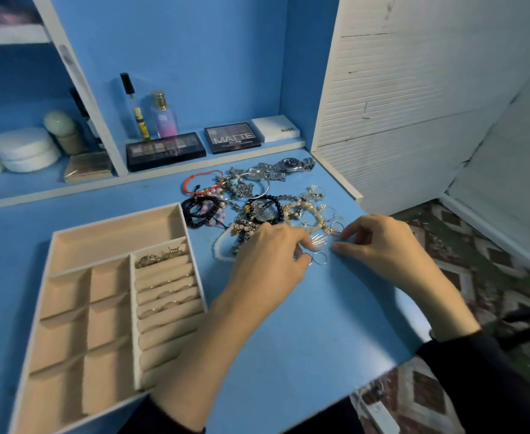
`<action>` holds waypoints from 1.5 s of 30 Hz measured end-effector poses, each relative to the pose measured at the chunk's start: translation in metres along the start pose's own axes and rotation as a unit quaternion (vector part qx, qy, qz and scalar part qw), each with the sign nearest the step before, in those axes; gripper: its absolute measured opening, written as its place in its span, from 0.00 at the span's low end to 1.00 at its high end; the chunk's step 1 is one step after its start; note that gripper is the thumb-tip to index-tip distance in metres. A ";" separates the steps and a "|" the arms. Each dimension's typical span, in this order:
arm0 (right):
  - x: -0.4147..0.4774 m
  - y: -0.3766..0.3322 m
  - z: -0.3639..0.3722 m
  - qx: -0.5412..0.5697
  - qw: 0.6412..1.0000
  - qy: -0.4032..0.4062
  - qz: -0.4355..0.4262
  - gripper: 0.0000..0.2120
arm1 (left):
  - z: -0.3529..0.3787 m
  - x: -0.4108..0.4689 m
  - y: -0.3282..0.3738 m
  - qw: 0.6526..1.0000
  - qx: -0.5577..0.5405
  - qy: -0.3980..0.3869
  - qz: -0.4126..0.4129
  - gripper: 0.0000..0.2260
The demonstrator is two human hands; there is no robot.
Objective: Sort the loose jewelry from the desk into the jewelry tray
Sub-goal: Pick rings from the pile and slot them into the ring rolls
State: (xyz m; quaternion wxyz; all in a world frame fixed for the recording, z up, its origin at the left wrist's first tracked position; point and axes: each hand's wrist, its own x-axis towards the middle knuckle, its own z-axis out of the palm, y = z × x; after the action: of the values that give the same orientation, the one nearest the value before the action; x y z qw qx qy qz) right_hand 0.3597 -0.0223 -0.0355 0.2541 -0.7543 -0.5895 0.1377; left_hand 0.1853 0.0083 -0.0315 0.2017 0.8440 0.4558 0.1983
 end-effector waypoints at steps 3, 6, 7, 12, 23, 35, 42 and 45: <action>0.001 0.002 -0.001 -0.007 1.000 -0.013 -0.001 0.08 | 0.000 0.001 -0.002 1.000 0.000 -0.004 -0.010 0.07; 0.002 0.002 0.000 0.009 1.000 -0.019 0.001 0.07 | -0.001 0.002 -0.003 1.000 0.001 -0.006 -0.020 0.07; 0.002 0.002 0.000 0.012 1.000 -0.023 0.001 0.06 | -0.001 0.002 -0.003 1.000 0.003 -0.007 -0.021 0.07; 0.003 0.000 -0.001 0.012 0.998 -0.057 -0.012 0.05 | -0.001 0.004 -0.004 1.000 0.010 -0.016 -0.022 0.09; 0.001 -0.005 0.003 0.067 0.997 -0.021 -0.045 0.10 | -0.002 0.006 -0.007 0.999 0.016 -0.035 -0.014 0.11; -0.005 -0.027 0.025 0.334 0.941 0.054 0.028 0.06 | -0.006 0.004 -0.003 0.999 -0.022 -0.027 -0.038 0.06; -0.009 -0.044 0.034 0.337 0.939 0.061 -0.008 0.07 | -0.036 -0.022 -0.022 0.996 -0.057 0.037 -0.050 0.04; -0.014 -0.062 0.042 0.334 0.940 0.061 -0.039 0.08 | -0.059 -0.046 -0.035 0.992 -0.070 0.083 -0.059 0.01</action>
State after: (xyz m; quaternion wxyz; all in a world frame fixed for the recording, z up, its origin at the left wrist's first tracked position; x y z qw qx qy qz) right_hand 0.2836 -0.0159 -0.0375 0.5321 -0.6099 -0.5215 0.2701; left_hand 0.1070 -0.0037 -0.0075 0.2335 0.7800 0.5049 0.2867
